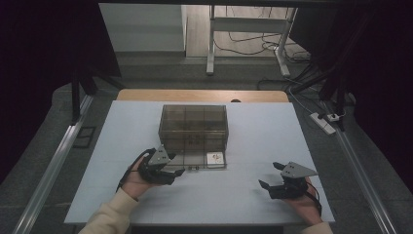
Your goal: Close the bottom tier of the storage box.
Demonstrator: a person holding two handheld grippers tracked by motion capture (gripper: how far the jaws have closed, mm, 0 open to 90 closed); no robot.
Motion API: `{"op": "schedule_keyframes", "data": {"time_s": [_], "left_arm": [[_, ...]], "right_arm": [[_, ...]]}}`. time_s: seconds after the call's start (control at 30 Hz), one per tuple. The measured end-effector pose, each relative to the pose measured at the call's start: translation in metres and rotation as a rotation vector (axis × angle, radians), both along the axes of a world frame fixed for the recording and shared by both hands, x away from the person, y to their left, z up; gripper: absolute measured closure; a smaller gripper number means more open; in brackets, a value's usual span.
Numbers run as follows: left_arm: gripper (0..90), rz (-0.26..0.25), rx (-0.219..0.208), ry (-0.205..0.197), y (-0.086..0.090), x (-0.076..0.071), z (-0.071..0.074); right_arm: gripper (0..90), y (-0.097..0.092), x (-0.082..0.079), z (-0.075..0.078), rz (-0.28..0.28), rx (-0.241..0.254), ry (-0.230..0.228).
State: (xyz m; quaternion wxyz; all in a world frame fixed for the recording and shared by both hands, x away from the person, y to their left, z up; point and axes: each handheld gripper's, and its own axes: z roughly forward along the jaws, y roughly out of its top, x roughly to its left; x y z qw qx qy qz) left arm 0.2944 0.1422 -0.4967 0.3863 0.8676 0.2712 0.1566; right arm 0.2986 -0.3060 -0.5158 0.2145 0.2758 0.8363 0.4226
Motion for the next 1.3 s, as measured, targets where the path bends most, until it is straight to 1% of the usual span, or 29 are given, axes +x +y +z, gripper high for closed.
{"op": "schedule_keyframes", "data": {"time_s": [0.07,0.2,0.33,0.43,0.47,0.57,0.63,0.77,0.87,0.97,1.13,1.23,1.3], "left_arm": [[42.3,-0.001,0.002,-0.004,0.000,0.000,-0.001],[54.8,0.007,0.005,-0.007,0.000,0.000,-0.004],[71.7,0.008,0.013,-0.017,0.000,0.000,-0.004],[87.1,0.001,0.025,-0.013,-0.001,0.000,-0.005],[88.6,-0.004,0.030,-0.007,-0.001,0.001,-0.005],[88.7,-0.018,0.054,0.003,-0.004,0.001,-0.008],[88.7,-0.023,0.081,0.003,-0.006,0.001,-0.009],[88.7,-0.029,0.097,0.013,-0.010,0.001,-0.014],[88.7,-0.028,0.130,0.017,-0.013,0.003,-0.019],[88.7,-0.022,0.146,0.028,-0.016,0.007,-0.023],[88.7,-0.011,0.160,0.039,-0.019,0.011,-0.027],[88.7,-0.015,0.172,0.040,-0.023,0.011,-0.029],[88.7,-0.022,0.190,0.038,-0.024,0.011,-0.029]], "right_arm": [[14.4,0.000,0.000,0.000,-0.001,-0.006,0.001],[14.4,0.000,0.000,-0.001,-0.002,-0.007,0.003],[14.4,0.000,0.000,-0.001,-0.004,-0.005,0.001],[14.4,0.000,-0.001,-0.001,-0.002,-0.007,0.003],[14.4,0.000,-0.001,-0.001,-0.004,-0.005,0.002],[14.4,-0.001,-0.002,-0.001,-0.007,-0.008,0.004],[14.4,-0.001,-0.002,-0.001,-0.007,-0.009,0.003],[14.4,0.000,-0.001,-0.002,-0.005,-0.009,0.003],[14.4,0.000,-0.001,-0.002,-0.004,-0.012,0.004],[14.4,0.000,-0.001,-0.002,-0.004,-0.013,0.004],[14.5,0.000,-0.001,-0.002,-0.002,-0.016,0.006],[14.5,0.000,-0.001,-0.002,-0.004,-0.020,0.007],[14.5,0.000,-0.001,-0.002,-0.005,-0.024,0.006]]}}
